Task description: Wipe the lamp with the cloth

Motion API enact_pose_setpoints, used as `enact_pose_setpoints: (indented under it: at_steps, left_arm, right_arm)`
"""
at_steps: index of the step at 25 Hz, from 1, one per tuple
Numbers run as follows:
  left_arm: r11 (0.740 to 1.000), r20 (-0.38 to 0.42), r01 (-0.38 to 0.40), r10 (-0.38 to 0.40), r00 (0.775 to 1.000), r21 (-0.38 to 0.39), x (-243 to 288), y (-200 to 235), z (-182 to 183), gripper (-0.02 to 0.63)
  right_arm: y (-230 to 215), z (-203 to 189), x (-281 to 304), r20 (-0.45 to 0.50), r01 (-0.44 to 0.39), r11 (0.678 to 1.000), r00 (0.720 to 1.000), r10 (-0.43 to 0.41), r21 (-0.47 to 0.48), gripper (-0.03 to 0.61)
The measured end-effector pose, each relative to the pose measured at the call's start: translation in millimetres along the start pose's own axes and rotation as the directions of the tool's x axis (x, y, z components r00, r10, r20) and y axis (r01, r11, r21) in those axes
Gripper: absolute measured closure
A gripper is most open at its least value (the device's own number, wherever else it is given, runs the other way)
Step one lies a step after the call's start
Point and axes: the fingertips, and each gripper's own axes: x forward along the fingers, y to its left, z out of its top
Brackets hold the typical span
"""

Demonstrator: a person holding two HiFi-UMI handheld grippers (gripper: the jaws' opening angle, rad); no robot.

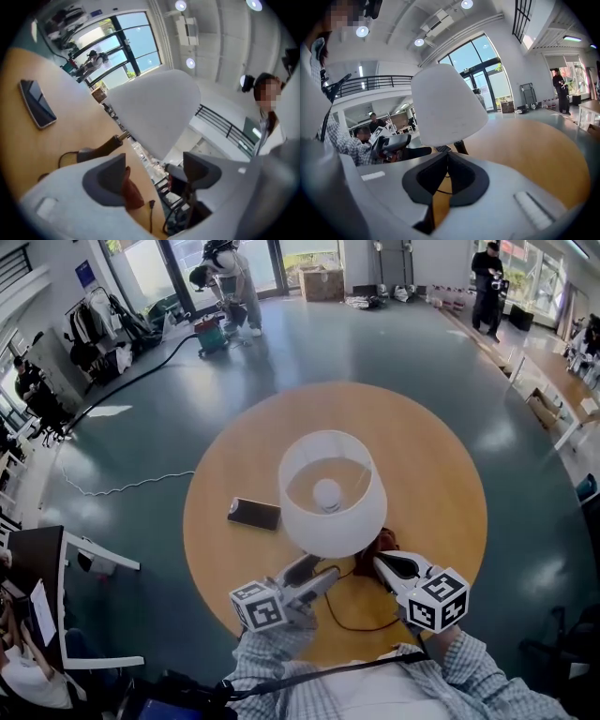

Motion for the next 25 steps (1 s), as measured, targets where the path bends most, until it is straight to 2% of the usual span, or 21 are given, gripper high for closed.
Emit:
enact_pose_setpoints:
  at_steps: [4,7,9,14,16,22,25]
  left_arm:
    - [0.992,0.095,0.034,-0.023,0.995,-0.123,4,9,14,0.237]
    - [0.987,0.159,0.062,-0.038,0.987,-0.146,7,10,24,0.238]
    - [0.989,0.187,0.074,-0.05,0.981,-0.128,9,5,27,0.248]
    - [0.976,0.232,0.182,-0.15,0.961,-0.12,14,-20,33,0.424]
    - [0.973,0.236,0.197,-0.164,0.958,-0.121,15,-25,34,0.43]
    - [0.971,0.228,0.202,-0.169,0.959,-0.13,12,-27,30,0.434]
    - [0.97,0.21,0.203,-0.172,0.963,-0.135,15,-29,27,0.433]
  right_arm:
    - [-4,-12,0,-0.048,0.021,1.0,0.999,-0.022,-0.018,0.574]
    - [-14,-22,-1,-0.096,0.052,0.998,0.994,-0.055,-0.038,0.562]
    - [-22,-32,-4,-0.134,0.07,0.996,0.988,-0.076,-0.045,0.459]
    - [-44,-59,-4,-0.246,0.102,0.988,0.961,-0.128,-0.119,0.371]
    - [-49,-69,1,-0.293,0.095,0.984,0.946,-0.137,-0.152,0.343]
    - [-64,-105,38,-0.413,0.073,0.967,0.894,-0.173,-0.246,0.34]
    - [-75,-118,47,-0.449,0.082,0.95,0.867,-0.217,-0.3,0.374]
